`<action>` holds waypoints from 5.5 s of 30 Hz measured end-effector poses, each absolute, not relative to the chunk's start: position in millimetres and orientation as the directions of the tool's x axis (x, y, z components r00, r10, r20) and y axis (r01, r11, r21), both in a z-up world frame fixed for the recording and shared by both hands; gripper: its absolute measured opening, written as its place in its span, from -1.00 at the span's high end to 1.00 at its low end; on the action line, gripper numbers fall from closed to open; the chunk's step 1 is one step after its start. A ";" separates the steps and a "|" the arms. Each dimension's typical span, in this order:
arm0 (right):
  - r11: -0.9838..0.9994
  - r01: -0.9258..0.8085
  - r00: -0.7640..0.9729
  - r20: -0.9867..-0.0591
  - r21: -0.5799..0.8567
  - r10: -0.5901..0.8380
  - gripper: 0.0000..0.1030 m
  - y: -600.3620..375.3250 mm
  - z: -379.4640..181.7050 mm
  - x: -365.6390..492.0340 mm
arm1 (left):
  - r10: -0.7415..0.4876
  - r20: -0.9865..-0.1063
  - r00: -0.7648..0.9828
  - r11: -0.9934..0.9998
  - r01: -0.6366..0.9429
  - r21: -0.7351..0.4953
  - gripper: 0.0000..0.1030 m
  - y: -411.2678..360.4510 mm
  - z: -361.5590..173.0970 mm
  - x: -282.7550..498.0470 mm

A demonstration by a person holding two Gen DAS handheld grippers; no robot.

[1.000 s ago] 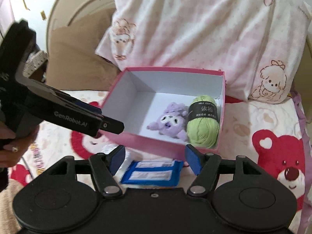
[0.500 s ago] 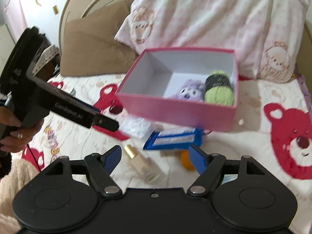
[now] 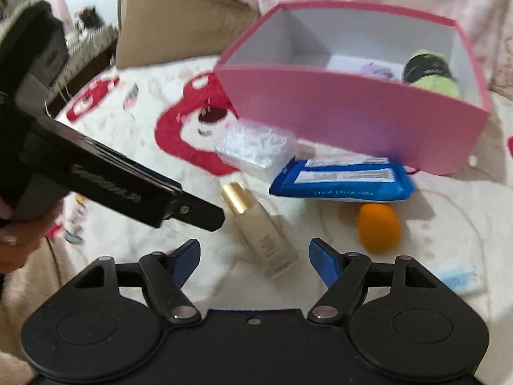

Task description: Organize objects

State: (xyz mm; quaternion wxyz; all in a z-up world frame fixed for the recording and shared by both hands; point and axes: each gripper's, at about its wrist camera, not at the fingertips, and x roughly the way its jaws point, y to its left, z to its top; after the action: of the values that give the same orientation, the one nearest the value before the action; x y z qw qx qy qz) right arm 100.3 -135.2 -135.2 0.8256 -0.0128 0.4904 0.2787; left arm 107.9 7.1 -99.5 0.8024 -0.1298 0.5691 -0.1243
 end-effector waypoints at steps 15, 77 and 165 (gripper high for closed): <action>0.844 -0.524 0.338 -0.883 0.111 0.327 0.12 -104.6 -172.8 112.9 | -0.548 -0.781 0.300 0.746 -0.247 -0.618 0.30 10.1 -155.1 105.8; 0.911 -0.159 0.584 -0.708 0.380 0.397 0.21 -131.5 -75.6 289.1 | -0.361 -0.817 0.450 0.925 0.060 -0.376 0.12 -26.6 -18.5 326.5; 0.937 -0.325 0.599 -0.740 0.125 0.307 -0.37 -233.9 -172.5 57.2 | -0.537 -0.752 0.384 0.843 0.283 -0.458 0.22 -132.5 -115.2 115.5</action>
State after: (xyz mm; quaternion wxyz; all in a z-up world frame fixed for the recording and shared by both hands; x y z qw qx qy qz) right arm 57.2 -233.9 -172.5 0.8940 -0.0114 0.4117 0.1767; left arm 115.5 -132.5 -115.2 0.8218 -0.1279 0.4960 -0.2494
